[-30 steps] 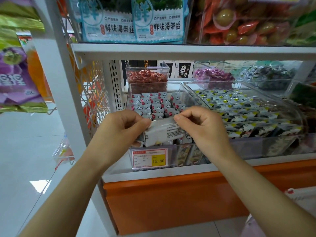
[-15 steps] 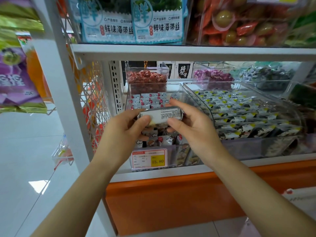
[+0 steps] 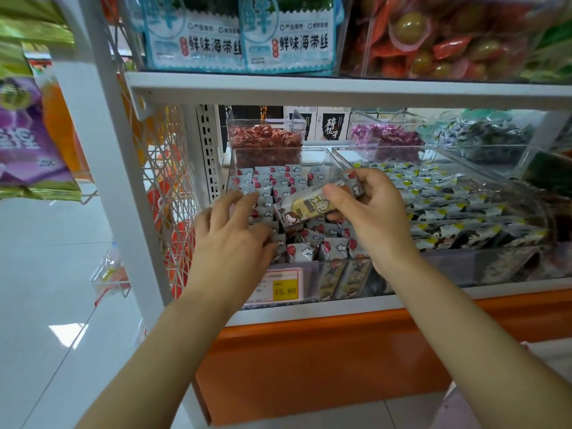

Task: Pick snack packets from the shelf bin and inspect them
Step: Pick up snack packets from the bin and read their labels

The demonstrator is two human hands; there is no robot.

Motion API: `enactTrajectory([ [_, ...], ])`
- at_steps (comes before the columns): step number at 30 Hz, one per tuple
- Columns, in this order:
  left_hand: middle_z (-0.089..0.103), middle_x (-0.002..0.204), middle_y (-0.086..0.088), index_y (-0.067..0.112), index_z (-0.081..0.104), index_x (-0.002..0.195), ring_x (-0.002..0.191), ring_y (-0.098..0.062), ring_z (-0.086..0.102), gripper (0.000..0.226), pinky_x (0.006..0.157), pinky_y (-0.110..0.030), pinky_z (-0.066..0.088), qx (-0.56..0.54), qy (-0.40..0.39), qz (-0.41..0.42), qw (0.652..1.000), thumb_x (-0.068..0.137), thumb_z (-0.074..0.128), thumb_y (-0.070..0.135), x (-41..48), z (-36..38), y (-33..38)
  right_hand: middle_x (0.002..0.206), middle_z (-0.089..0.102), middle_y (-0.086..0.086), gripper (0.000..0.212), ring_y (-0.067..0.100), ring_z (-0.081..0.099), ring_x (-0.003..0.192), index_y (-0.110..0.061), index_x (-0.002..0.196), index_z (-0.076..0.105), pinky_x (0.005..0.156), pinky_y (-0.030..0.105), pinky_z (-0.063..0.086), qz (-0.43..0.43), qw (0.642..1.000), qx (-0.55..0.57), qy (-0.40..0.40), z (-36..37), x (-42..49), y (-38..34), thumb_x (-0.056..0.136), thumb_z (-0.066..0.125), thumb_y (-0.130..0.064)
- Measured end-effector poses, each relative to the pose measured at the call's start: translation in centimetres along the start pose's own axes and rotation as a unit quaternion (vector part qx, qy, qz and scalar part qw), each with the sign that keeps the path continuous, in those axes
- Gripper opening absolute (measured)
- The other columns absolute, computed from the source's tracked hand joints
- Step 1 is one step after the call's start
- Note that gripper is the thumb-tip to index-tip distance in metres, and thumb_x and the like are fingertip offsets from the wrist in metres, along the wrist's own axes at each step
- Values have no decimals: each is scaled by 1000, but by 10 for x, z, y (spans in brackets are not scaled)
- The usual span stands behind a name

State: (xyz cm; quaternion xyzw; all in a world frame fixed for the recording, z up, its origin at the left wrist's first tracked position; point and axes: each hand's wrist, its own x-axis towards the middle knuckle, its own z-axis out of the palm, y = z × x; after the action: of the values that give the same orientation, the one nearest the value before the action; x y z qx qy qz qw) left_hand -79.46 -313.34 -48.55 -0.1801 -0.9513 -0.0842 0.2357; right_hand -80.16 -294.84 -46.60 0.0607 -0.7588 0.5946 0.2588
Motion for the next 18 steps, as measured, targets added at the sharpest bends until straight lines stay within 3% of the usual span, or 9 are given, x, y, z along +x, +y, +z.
enactTrajectory([
  [3,36,146,0,19,68,90,137,-22,15,15,103,-46,17,-49,1,-36,998,84,63,32,3,2,1,113,59,12,45,27,60,105,-9,119,53,89,48,51,-10,998,-66,-22,5,2,-2,83,66,-33],
  [6,36,146,0,19,67,82,137,-20,13,7,103,-46,18,-89,11,-43,995,84,62,23,3,2,-3,106,60,1,39,18,58,100,-11,115,54,91,45,48,-35,991,-121,-43,7,4,-4,84,66,-31],
  [8,34,147,1,18,68,82,138,-19,11,11,104,-47,19,-94,6,-45,995,86,59,23,2,0,-5,97,56,-11,33,9,55,90,-16,112,54,86,34,48,-48,987,-135,-68,10,6,-5,84,66,-29],
  [11,30,149,2,16,67,87,139,-18,8,15,106,-45,16,-70,-5,-39,997,89,54,24,1,-2,-6,104,51,-9,46,7,48,96,-11,123,54,77,4,35,-77,977,-185,-80,14,10,-6,83,68,-30],
  [13,30,149,2,15,67,87,139,-18,7,17,106,-44,15,-55,-2,-27,998,89,53,24,0,-4,-6,108,51,-10,49,3,44,99,-12,125,54,73,-7,28,-90,973,-196,-85,17,13,-8,82,69,-30],
  [15,32,149,0,13,67,87,140,-20,10,18,107,-45,17,-46,3,-15,999,89,53,25,-1,-6,-6,118,54,-6,51,1,43,104,-13,126,53,75,-6,28,-94,970,-199,-105,20,15,-7,81,70,-31],
  [18,34,148,-1,13,68,88,140,-21,11,18,108,-46,18,-42,-1,-10,999,89,54,26,0,-7,-6,125,55,2,52,10,47,113,-13,126,54,80,9,28,-121,956,-239,-118,25,16,-4,81,70,-33],
])
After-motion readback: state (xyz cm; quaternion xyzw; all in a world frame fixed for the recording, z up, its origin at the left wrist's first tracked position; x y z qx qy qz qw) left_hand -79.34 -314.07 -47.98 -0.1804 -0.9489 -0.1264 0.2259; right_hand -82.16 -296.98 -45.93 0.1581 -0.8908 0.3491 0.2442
